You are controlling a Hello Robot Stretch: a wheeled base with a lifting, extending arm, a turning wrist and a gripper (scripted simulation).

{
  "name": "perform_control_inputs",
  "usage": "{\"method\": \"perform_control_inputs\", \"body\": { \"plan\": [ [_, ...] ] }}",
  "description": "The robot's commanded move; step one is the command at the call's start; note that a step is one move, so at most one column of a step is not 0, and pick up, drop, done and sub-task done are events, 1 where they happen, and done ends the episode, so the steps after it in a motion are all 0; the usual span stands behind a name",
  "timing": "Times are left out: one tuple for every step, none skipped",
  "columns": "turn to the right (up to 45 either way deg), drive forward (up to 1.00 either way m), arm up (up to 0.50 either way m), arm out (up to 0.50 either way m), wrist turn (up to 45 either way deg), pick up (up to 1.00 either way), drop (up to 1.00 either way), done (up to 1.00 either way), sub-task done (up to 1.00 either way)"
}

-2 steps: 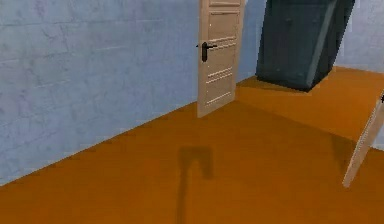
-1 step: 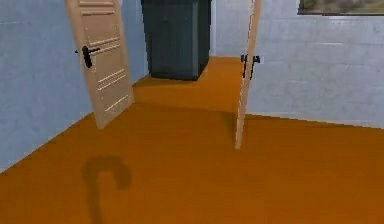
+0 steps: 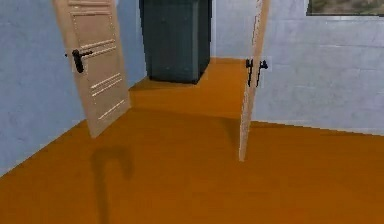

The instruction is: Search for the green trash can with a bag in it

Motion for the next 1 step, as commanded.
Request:
{"method": "perform_control_inputs", "body": {
  "plan": [
    [0.0, 1.00, 0.00, 0.00, 0.0, 0.00, 0.00, 0.00, 0.00]
  ]
}}
